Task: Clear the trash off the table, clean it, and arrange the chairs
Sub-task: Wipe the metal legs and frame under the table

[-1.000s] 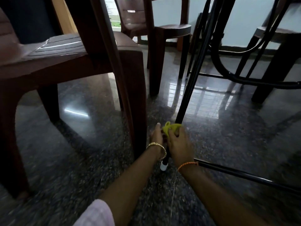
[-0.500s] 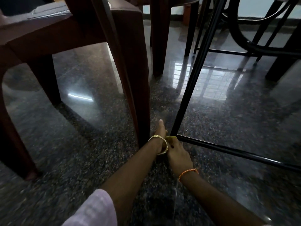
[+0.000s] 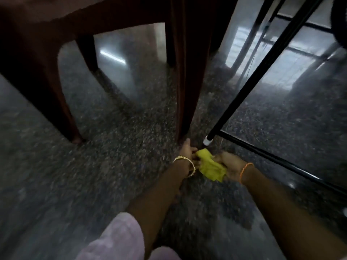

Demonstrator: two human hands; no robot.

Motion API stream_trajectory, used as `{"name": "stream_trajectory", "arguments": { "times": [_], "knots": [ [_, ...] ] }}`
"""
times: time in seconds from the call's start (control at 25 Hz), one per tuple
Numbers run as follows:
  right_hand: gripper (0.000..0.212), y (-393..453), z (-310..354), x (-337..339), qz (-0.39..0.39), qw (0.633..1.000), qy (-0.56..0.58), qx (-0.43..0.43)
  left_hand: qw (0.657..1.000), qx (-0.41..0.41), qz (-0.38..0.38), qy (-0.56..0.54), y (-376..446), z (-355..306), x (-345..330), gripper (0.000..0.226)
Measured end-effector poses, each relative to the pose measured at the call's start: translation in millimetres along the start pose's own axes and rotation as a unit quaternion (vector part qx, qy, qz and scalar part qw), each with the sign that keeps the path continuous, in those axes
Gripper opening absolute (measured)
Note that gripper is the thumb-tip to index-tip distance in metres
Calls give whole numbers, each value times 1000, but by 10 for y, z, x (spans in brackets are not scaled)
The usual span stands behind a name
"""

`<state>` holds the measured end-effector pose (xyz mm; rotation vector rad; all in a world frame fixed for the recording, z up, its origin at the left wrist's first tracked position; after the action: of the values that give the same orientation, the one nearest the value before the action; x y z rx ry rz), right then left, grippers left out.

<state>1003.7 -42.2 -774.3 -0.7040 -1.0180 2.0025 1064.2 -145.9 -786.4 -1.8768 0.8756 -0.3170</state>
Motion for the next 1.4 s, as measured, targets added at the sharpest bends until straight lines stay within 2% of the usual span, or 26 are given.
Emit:
{"name": "stream_trajectory", "arguments": {
  "times": [0.04,0.2,0.24,0.4,0.52,0.6,0.64,0.76,0.96,1.08,1.16,1.28,1.4],
  "knots": [
    [34,-221,-111,-63,24,998,49,-34,1000,20,10,-1,-240,91,67,51],
    [76,-1292,-348,-489,50,989,95,-98,997,74,6,-30,-1437,219,369,37],
    [79,-1592,-367,-676,65,986,108,-113,996,79,6,-44,-1758,209,455,34],
    [50,-2795,-275,-1228,43,988,89,-118,988,96,-22,-119,-3044,41,853,26],
    [40,-3690,98,-1653,40,987,101,-117,990,81,-36,-113,-4098,-259,1067,27],
    [35,-4353,399,-2050,68,987,57,-136,990,85,-35,-103,-4890,-382,1220,28],
    [34,-4547,465,-2173,79,986,45,-142,992,71,-40,-98,-5131,-428,1263,27],
    [40,-4987,692,-2567,114,976,-51,-179,989,-31,-135,-58,-5678,-649,1683,29],
    [61,-5340,1207,-3533,134,967,-153,-156,976,-87,-201,8,-6432,-1049,2510,33],
    [56,-5388,1383,-4233,147,954,-214,-150,959,-135,-243,55,-6692,-1427,3074,33],
    [50,-5372,1465,-4743,162,950,-215,-157,941,-165,-286,77,-6820,-1678,3547,29],
    [37,-5302,1593,-5467,172,950,-215,-148,922,-170,-348,25,-6951,-2017,4315,26],
    [33,-5134,1697,-6091,174,953,-208,-136,916,-147,-363,-88,-6941,-2279,4892,30]
  ]
}}
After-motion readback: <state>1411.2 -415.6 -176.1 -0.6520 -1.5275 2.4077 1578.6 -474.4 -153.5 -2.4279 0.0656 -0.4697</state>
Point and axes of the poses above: each hand's wrist, its own y-axis towards the middle knuckle, its own x-axis out of the back of the hand, z = x × y, the point moved 9 cm from there along y, towards the middle knuckle, and after that the axes turned 6 degrees about y, right-handed, at the moved point
